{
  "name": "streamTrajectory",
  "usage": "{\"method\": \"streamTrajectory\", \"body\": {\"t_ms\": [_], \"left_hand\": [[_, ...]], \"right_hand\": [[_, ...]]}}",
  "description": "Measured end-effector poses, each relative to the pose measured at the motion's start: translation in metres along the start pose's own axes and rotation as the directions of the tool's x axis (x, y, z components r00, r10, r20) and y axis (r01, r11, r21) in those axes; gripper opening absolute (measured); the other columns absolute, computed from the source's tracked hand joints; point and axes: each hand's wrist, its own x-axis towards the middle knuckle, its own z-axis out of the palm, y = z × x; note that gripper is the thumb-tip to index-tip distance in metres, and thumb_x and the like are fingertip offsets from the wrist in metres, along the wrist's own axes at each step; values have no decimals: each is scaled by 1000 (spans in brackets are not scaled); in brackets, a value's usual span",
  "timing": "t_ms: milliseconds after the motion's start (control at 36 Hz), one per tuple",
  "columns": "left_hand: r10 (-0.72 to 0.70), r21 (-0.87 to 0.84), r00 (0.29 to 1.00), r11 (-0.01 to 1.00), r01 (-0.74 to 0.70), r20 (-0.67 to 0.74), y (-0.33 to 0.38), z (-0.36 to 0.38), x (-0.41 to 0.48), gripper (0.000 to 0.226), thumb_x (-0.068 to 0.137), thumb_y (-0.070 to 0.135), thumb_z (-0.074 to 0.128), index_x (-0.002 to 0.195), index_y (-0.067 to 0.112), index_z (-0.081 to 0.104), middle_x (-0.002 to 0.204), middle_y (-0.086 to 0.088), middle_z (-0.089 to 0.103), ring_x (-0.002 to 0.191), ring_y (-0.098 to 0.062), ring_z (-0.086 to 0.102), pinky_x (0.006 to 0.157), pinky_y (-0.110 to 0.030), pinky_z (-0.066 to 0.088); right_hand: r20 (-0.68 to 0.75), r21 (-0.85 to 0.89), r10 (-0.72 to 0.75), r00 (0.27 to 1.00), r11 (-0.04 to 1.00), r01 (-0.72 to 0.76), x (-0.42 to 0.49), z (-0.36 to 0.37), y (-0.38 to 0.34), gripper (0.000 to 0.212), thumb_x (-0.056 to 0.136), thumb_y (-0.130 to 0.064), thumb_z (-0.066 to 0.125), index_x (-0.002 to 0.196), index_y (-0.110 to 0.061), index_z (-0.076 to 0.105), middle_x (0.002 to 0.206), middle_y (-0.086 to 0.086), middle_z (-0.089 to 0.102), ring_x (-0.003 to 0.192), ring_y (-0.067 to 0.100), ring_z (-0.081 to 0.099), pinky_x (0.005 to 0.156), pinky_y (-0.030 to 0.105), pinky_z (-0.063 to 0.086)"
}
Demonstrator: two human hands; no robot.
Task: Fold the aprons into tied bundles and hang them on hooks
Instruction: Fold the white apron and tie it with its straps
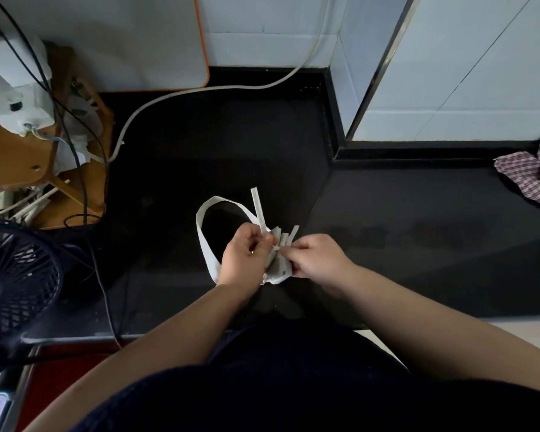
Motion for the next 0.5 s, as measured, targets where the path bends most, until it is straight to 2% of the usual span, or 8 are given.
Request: {"method": "streamTrajectory", "body": {"t_ms": [83, 167, 222, 278, 333, 389, 444, 500], "left_hand": [[-21, -69, 999, 997, 24, 43, 0, -1, -2, 8, 96, 18, 56, 94, 13, 61, 85, -1, 71, 76, -8, 66, 68, -21, 54], [-28, -94, 998, 995, 34, 61, 3, -2, -2, 7, 95, 15, 59, 93, 13, 65, 82, -2, 70, 72, -3, 64, 66, -14, 52], [-37, -98, 996, 994, 45, 77, 5, -5, 0, 8, 93, 16, 61, 90, 15, 68, 77, 2, 68, 70, -2, 62, 65, -11, 49], [-58, -61, 995, 996, 63, 82, 8, -8, 3, 11, 92, 21, 63, 88, 16, 73, 74, 7, 69, 66, 3, 61, 63, -9, 47], [-75, -6, 995, 997, 76, 59, 11, -11, 5, 14, 91, 26, 64, 87, 18, 75, 77, 7, 72, 68, 5, 61, 63, -7, 46], [-87, 71, 995, 994, 84, 48, 14, -12, 7, 16, 90, 28, 65, 80, 20, 76, 74, 4, 71, 67, 1, 61, 65, -14, 48], [-78, 200, 994, 978, 61, 76, 18, -12, 9, 20, 89, 29, 64, 73, 22, 74, 62, 5, 66, 60, -3, 56, 62, -21, 46], [-48, 340, 989, 941, -3, 142, 22, -13, 11, 18, 91, 29, 61, 80, 26, 74, 70, 8, 68, 70, -7, 61, 67, -24, 48]], "right_hand": [[-40, 128, -5, 999, 992, 10, 5, 1, 3, 18, 90, -9, 61, 74, -14, 69, 75, 7, 70, 83, 24, 69, 86, 42, 56], [-68, -152, -122, 990, 982, 110, 7, -2, 3, 16, 92, -21, 60, 83, -17, 73, 80, 2, 71, 81, 17, 67, 79, 32, 56], [-103, -306, -239, 966, 931, 198, 7, -3, 4, 16, 93, -25, 59, 92, -15, 71, 80, -5, 67, 75, 9, 61, 65, 16, 47], [-141, -383, -393, 909, 868, 316, 7, -3, 9, 15, 93, -23, 59, 93, -12, 69, 73, -11, 59, 65, 1, 53, 57, 6, 36], [-104, -480, -562, 821, 751, 453, 5, -2, 13, 16, 94, -19, 59, 91, -7, 69, 69, -11, 54, 59, -1, 49, 57, 7, 35], [-42, -553, -677, 734, 628, 547, 5, 0, 17, 18, 94, -16, 57, 89, -4, 69, 72, -5, 59, 63, 2, 52, 60, 10, 37], [-3, -598, -738, 674, 542, 591, 5, 1, 21, 23, 92, -18, 53, 89, -2, 70, 84, 5, 66, 76, 13, 58, 68, 16, 43], [22, -634, -752, 659, 499, 591, 5, 1, 24, 27, 92, -20, 50, 94, -2, 70, 106, 10, 65, 94, 13, 54, 76, 24, 48]]}}
